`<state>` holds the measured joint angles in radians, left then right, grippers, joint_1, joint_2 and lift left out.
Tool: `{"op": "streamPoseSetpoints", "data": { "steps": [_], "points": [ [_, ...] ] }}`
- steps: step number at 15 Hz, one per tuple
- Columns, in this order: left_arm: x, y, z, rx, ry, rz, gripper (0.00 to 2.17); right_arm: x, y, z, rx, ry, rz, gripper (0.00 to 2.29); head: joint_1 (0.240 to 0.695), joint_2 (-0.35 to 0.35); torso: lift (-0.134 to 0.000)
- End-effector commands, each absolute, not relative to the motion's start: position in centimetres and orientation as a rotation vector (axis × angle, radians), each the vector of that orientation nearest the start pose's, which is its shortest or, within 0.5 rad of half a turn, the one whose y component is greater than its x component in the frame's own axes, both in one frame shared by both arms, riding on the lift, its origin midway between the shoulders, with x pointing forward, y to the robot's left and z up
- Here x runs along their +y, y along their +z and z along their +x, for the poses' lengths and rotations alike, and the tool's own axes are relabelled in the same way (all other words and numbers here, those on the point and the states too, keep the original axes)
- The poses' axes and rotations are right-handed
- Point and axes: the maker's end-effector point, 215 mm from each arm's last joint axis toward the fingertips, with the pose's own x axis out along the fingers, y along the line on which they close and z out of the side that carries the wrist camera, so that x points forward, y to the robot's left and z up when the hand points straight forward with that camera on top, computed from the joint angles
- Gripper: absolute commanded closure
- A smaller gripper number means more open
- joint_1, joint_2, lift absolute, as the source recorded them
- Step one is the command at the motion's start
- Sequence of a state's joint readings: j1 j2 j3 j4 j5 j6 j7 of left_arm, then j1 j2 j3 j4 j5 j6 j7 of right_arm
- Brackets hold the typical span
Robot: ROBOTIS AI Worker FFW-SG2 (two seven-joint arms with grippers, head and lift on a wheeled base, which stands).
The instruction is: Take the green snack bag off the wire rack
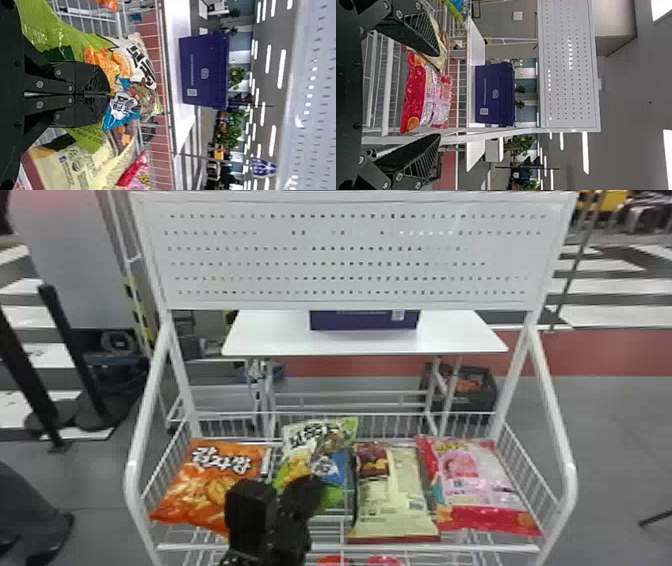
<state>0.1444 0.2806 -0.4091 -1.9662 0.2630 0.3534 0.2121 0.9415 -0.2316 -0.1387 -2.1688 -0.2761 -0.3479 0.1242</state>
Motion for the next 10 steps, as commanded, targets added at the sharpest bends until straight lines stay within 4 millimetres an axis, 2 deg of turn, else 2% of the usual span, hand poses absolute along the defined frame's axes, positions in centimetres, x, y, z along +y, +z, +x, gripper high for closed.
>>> {"op": "streamPoseSetpoints", "data": {
  "steps": [1, 3, 6, 8, 10],
  "points": [
    [11.1, -32.1, 47.8, 0.127, -0.266, -0.007, 1.79, -27.9, -32.1, 31.8, -0.013, 0.136, 0.009, 0.17, 0.499, 0.000, 0.000],
    [14.8, -29.9, 44.9, 0.069, -0.228, -0.010, 1.79, -28.1, -32.3, 31.9, -0.009, 0.133, 0.010, 0.17, 0.499, 0.000, 0.000],
    [20.8, -29.0, 41.8, 0.025, -0.142, -0.009, 1.79, -28.2, -32.4, 32.0, -0.009, 0.130, 0.015, 0.17, 0.499, 0.000, 0.000],
    [24.8, -27.1, 39.2, -0.061, -0.079, -0.046, 1.79, -28.1, -32.8, 32.1, -0.004, 0.132, 0.019, 0.17, 0.499, 0.000, 0.000],
    [27.3, -26.2, 36.7, -0.109, -0.040, -0.051, 1.79, -28.1, -33.1, 32.2, 0.000, 0.131, 0.021, 0.17, 0.499, 0.000, 0.000]
  ]
}}
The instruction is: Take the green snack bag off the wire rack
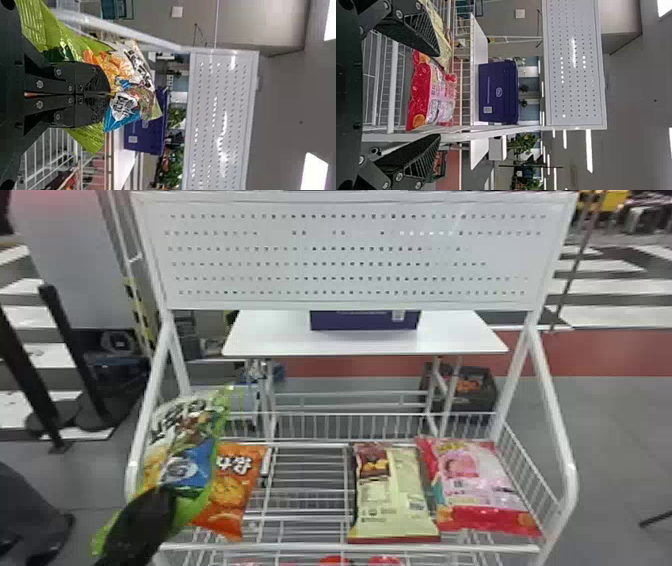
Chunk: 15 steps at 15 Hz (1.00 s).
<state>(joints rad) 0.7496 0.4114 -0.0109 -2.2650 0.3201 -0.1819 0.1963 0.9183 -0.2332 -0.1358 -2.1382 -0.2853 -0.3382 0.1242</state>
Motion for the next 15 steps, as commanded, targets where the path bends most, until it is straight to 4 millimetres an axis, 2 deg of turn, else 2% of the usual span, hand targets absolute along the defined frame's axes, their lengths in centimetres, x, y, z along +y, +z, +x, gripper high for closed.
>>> {"op": "streamPoseSetpoints", "data": {
  "steps": [1, 5, 8, 15],
  "points": [
    [28.2, -26.3, 35.6, -0.114, -0.033, -0.051, 1.79, -28.1, -33.2, 32.2, 0.001, 0.131, 0.024, 0.17, 0.499, 0.000, 0.000],
    [30.6, -26.3, 32.5, -0.145, -0.005, -0.046, 1.79, -28.0, -33.6, 32.2, 0.006, 0.133, 0.027, 0.17, 0.499, 0.000, 0.000],
    [30.9, -26.5, 31.1, -0.142, -0.005, -0.043, 1.79, -27.9, -33.7, 32.3, 0.009, 0.136, 0.028, 0.17, 0.499, 0.000, 0.000],
    [31.2, -26.5, 30.9, -0.141, -0.009, -0.033, 1.79, -27.8, -33.4, 32.1, 0.003, 0.137, 0.030, 0.17, 0.499, 0.000, 0.000]
  ]
}}
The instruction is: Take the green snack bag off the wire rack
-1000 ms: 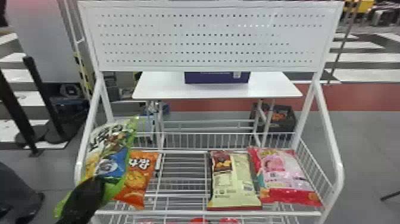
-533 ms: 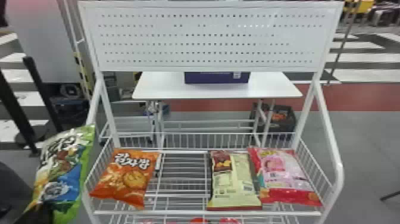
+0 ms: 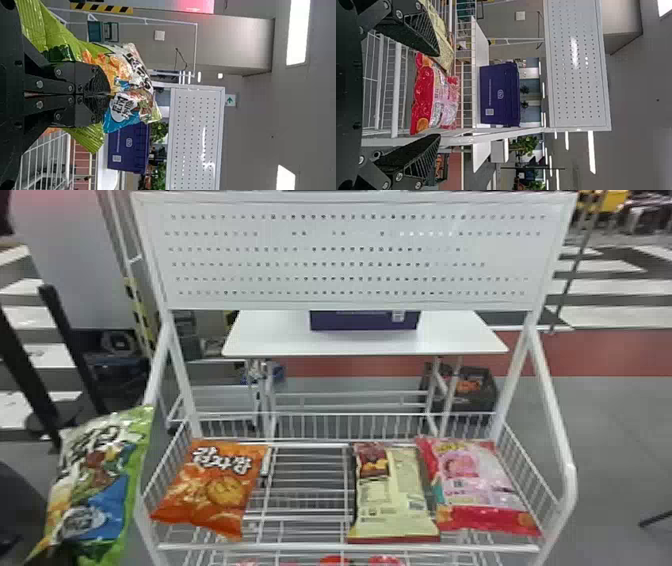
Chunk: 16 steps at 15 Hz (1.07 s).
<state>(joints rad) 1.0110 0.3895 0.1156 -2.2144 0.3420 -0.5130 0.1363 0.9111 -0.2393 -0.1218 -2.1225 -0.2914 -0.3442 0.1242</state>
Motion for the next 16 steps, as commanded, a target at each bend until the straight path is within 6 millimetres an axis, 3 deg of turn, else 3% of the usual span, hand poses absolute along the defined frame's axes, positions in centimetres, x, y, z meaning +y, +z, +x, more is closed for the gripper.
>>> {"op": "streamPoseSetpoints", "data": {
  "steps": [1, 16],
  "points": [
    [31.2, -26.7, 31.0, -0.137, -0.010, -0.031, 1.79, -27.9, -33.2, 32.1, 0.001, 0.136, 0.029, 0.17, 0.499, 0.000, 0.000],
    [31.0, -27.6, 31.2, -0.124, -0.021, -0.030, 1.79, -28.4, -33.0, 32.3, -0.005, 0.132, 0.022, 0.17, 0.499, 0.000, 0.000]
  ]
}}
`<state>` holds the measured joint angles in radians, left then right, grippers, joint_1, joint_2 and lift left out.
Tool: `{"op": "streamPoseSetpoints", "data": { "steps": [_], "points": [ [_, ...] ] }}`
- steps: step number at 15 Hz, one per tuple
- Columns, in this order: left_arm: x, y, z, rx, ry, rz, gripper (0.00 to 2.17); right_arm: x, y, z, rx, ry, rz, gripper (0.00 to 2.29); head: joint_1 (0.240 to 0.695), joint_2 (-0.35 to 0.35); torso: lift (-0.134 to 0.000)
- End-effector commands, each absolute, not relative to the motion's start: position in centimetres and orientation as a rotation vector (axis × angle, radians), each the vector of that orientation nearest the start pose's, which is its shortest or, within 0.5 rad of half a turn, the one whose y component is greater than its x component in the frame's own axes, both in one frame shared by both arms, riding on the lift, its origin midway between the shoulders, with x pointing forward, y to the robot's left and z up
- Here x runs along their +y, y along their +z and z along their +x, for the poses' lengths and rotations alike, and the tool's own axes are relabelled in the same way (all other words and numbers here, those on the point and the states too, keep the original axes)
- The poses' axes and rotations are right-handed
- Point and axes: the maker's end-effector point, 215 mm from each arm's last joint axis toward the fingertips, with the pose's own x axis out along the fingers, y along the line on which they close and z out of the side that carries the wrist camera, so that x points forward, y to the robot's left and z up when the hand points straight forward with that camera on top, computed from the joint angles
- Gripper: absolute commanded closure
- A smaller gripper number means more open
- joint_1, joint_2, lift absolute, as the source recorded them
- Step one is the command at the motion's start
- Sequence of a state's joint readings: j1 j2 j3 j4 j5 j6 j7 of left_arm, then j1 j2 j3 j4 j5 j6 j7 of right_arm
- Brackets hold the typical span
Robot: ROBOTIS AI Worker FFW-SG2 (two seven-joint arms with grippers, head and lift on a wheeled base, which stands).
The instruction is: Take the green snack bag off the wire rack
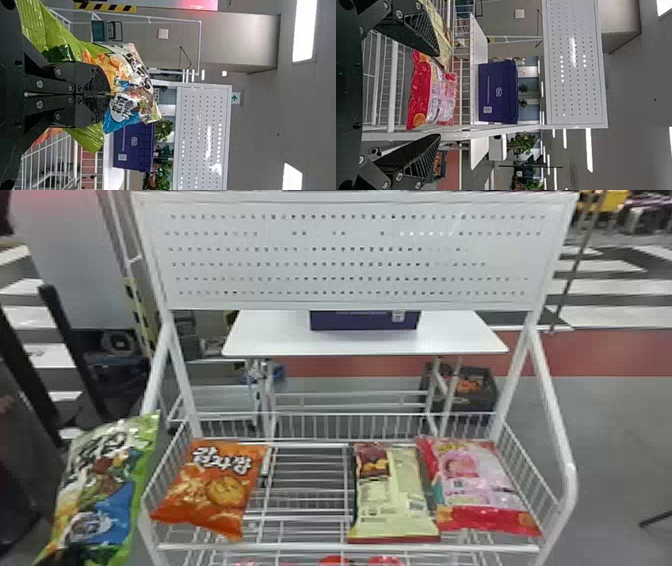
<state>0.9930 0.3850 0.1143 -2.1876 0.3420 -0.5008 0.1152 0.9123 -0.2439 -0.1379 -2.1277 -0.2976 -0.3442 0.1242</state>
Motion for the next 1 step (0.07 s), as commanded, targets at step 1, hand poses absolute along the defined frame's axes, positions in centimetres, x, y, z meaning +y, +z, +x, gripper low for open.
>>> {"op": "streamPoseSetpoints", "data": {
  "steps": [1],
  "points": [
    [31.02, -27.60, 31.21, -0.124, -0.021, -0.030, 1.79, -28.43, -32.96, 32.26, -0.005, 0.132, 0.022, 0.17, 0.499, 0.000, 0.000]
  ]
}}
